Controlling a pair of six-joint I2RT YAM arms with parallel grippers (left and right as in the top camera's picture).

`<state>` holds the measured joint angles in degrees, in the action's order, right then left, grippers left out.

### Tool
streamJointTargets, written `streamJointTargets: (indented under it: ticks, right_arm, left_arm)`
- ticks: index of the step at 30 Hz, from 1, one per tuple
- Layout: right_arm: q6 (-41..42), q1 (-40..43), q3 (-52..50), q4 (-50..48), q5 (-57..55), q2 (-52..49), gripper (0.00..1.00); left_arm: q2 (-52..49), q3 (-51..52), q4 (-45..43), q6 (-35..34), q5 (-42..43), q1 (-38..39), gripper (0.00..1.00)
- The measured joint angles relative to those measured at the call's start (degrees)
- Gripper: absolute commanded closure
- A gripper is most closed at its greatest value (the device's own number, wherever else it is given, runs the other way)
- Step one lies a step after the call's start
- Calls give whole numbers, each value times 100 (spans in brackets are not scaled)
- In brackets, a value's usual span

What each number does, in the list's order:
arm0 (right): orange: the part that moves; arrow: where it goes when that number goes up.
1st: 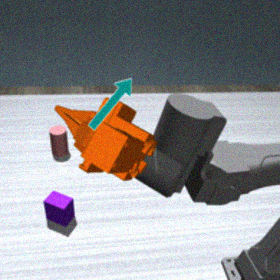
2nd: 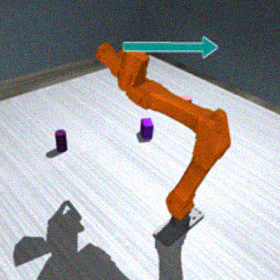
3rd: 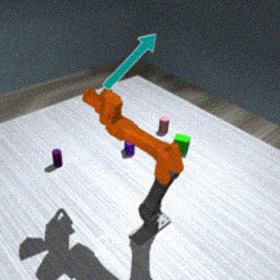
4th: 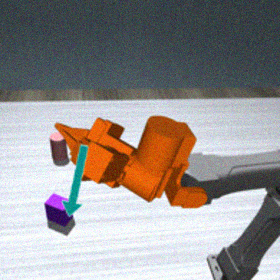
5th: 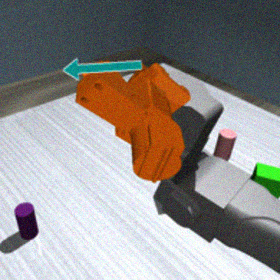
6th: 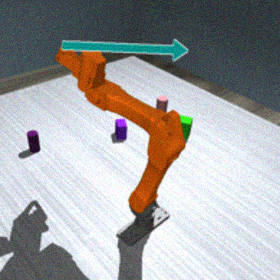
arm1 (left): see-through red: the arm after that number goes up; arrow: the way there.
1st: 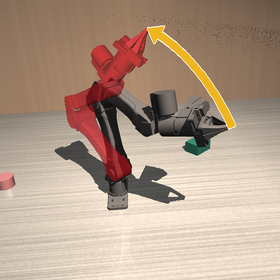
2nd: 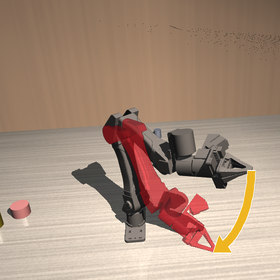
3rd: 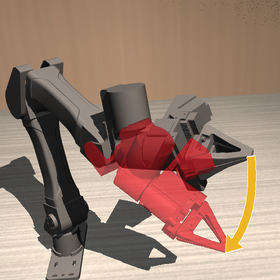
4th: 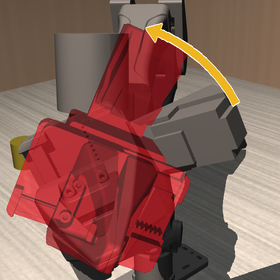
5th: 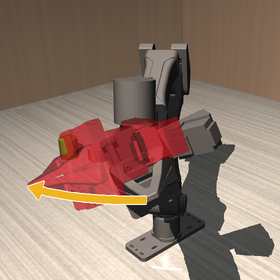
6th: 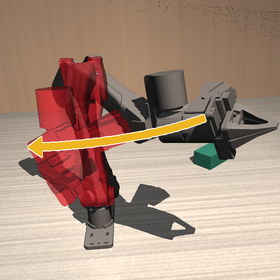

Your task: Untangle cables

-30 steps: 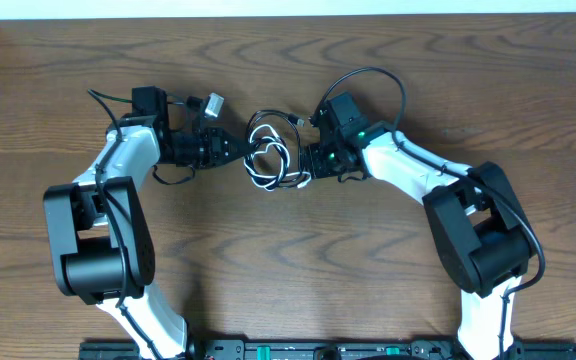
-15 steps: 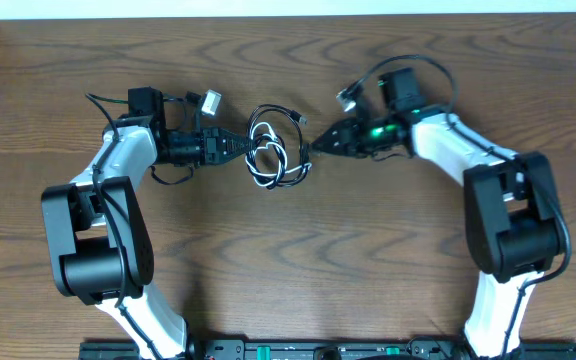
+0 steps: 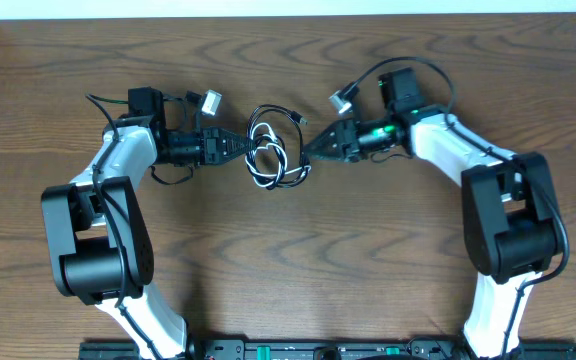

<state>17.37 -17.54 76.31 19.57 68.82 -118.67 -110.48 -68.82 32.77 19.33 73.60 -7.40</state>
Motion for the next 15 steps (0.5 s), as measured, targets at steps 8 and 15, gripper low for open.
streamJointTargets:
  ticks: [8,15]
  right_arm:
    - [127,-535,0,310,-933,0,55]
    - [212,-802,0,1165,-2269,0,54]
  left_arm:
    - [0,0,0,2,-4,0,92]
    - [0,0,-2,4,-46,0,92]
